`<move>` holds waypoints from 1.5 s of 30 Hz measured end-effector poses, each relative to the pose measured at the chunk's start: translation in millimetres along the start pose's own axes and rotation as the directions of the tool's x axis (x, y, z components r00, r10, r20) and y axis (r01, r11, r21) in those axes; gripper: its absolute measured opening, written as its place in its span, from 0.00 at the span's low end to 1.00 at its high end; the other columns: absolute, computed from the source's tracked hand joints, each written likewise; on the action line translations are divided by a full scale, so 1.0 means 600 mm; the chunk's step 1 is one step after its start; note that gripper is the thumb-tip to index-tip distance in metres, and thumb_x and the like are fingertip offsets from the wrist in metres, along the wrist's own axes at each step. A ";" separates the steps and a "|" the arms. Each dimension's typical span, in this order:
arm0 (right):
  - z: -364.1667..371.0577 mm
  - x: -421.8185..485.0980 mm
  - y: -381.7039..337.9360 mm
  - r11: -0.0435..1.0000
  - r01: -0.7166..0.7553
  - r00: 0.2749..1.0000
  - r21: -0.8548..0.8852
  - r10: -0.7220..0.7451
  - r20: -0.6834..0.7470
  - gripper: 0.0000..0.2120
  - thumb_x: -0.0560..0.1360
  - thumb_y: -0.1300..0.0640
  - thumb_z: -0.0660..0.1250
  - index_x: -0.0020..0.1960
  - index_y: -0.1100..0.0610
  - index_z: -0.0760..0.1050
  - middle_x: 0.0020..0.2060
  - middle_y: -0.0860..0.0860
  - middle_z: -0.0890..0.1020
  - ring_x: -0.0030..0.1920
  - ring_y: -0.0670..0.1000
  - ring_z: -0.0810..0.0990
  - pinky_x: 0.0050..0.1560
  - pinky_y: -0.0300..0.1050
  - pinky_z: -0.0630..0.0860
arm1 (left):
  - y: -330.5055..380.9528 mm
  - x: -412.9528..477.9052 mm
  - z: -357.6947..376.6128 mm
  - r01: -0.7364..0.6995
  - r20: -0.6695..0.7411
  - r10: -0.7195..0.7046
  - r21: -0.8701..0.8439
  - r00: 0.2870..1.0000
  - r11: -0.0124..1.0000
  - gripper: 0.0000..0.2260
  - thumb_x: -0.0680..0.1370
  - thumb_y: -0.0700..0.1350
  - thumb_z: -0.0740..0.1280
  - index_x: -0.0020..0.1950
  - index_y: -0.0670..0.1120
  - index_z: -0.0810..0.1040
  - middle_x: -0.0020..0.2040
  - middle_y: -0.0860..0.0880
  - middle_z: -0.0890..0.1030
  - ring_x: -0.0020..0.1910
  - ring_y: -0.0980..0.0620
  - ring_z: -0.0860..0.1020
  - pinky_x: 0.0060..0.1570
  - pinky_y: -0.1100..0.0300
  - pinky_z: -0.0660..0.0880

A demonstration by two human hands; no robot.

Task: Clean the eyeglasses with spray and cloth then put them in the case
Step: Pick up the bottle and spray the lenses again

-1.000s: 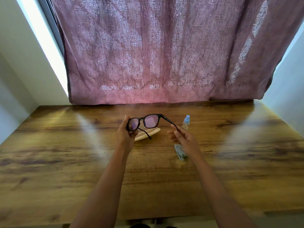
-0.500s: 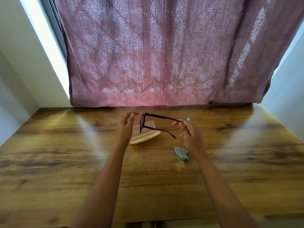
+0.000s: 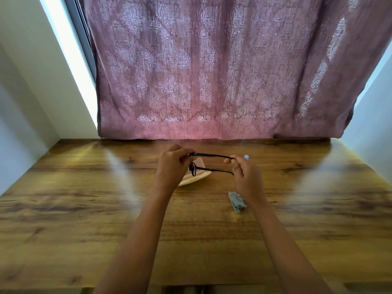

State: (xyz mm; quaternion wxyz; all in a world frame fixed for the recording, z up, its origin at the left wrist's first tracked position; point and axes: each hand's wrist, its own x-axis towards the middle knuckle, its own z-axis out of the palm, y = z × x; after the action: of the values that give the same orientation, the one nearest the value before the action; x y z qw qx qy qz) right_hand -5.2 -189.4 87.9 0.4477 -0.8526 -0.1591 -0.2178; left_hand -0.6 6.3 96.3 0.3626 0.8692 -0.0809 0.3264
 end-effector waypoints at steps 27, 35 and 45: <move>0.015 0.026 0.121 0.886 -0.449 0.815 0.118 0.460 -0.351 0.09 0.76 0.62 0.64 0.54 0.62 0.77 0.45 0.52 0.80 0.43 0.46 0.75 0.34 0.24 0.67 | -0.034 0.029 0.029 0.525 -0.286 -0.557 -0.186 0.780 0.831 0.07 0.72 0.41 0.71 0.48 0.42 0.83 0.39 0.47 0.84 0.37 0.55 0.79 0.36 0.75 0.69; 0.070 0.047 0.174 0.816 -0.572 0.782 0.085 0.574 -0.243 0.15 0.73 0.61 0.67 0.60 0.60 0.73 0.55 0.55 0.79 0.54 0.54 0.77 0.48 0.42 0.70 | -0.069 0.036 0.042 0.577 -0.260 -0.676 -0.368 0.689 0.729 0.04 0.72 0.39 0.71 0.46 0.42 0.82 0.35 0.49 0.81 0.31 0.55 0.80 0.29 0.75 0.72; 0.082 0.066 0.189 0.811 -0.581 0.773 0.063 0.575 -0.268 0.19 0.73 0.62 0.68 0.62 0.60 0.71 0.58 0.56 0.78 0.57 0.55 0.76 0.52 0.44 0.70 | -0.080 0.045 0.055 0.585 -0.241 -0.694 -0.395 0.678 0.708 0.05 0.73 0.40 0.70 0.48 0.42 0.81 0.36 0.49 0.81 0.33 0.56 0.80 0.31 0.73 0.75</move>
State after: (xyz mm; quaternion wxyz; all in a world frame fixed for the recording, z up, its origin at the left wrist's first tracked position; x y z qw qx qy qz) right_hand 92.7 -207.9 4.5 0.5006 -0.8265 0.1762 -0.1876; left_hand 55.3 21.5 68.2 0.5840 0.7008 0.2559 0.3199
